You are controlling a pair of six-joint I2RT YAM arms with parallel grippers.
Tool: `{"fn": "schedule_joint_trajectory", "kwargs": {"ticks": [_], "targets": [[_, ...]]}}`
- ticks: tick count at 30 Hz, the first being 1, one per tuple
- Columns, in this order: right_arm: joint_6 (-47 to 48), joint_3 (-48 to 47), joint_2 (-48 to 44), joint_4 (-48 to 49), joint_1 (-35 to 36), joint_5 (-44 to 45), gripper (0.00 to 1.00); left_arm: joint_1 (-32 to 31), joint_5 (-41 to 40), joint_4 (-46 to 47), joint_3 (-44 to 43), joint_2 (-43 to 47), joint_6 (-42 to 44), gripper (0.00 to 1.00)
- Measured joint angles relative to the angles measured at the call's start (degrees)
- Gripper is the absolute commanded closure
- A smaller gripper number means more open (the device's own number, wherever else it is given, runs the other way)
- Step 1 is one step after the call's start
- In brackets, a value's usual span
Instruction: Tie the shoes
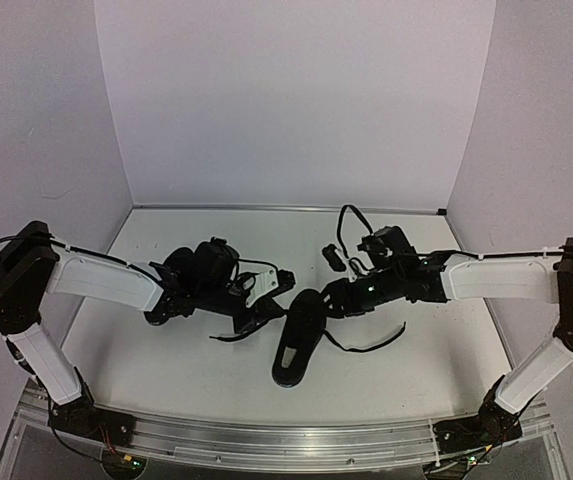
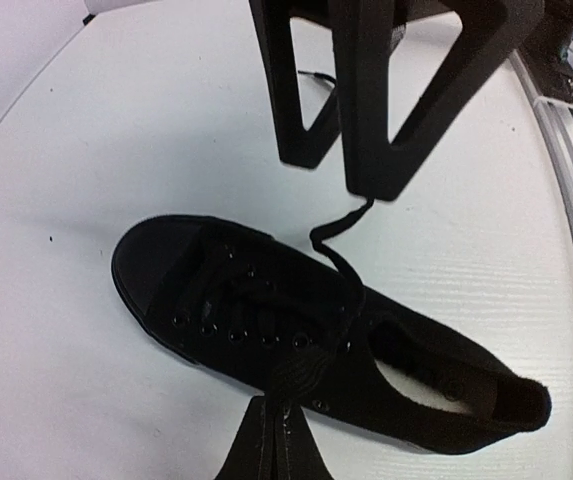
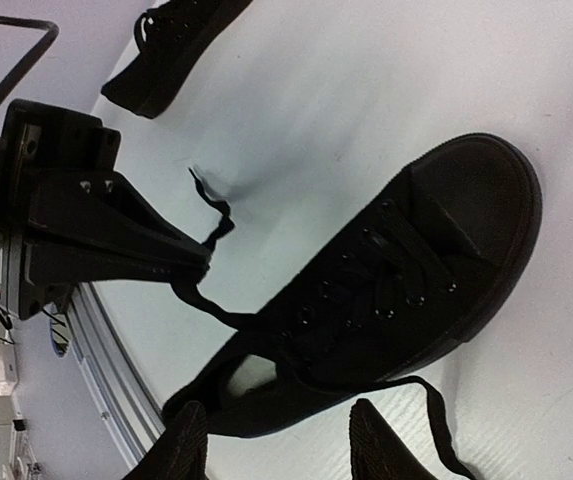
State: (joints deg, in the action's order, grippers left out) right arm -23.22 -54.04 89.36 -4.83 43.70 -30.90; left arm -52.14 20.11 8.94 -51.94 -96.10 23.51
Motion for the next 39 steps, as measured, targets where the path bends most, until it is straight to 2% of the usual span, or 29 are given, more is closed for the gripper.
{"fn": "schedule_joint_trajectory", "kwargs": {"ticks": [4,10,17,27,29,34,39], "targets": [[-2.0,0.0,0.0,3.7,0.0,-2.3,0.51,-0.4,0.7,1.7,0.0,0.0,-1.0,1.00],[-3.8,0.0,1.2,6.9,0.2,-4.7,0.56,-0.9,0.8,2.7,0.0,0.0,-1.4,1.00],[-4.4,-0.7,5.6,8.1,1.7,-5.8,0.59,-1.3,0.8,3.6,-0.1,-0.8,-1.5,1.00],[-5.0,-2.1,8.3,9.7,2.0,-6.3,0.68,-1.6,0.9,3.7,-0.1,-1.4,-1.4,1.00],[-5.0,-2.2,8.6,9.9,2.0,-6.3,0.74,-1.6,1.0,3.7,-0.1,-1.5,-1.4,1.00],[-5.2,-2.3,8.9,10.2,2.0,-6.5,0.99,-1.8,0.9,3.7,-0.1,-1.5,-1.1,0.95],[-5.4,-2.5,8.9,10.4,2.0,-6.6,1.00,-1.8,0.7,3.7,-0.2,-1.5,-1.2,0.79]]}}
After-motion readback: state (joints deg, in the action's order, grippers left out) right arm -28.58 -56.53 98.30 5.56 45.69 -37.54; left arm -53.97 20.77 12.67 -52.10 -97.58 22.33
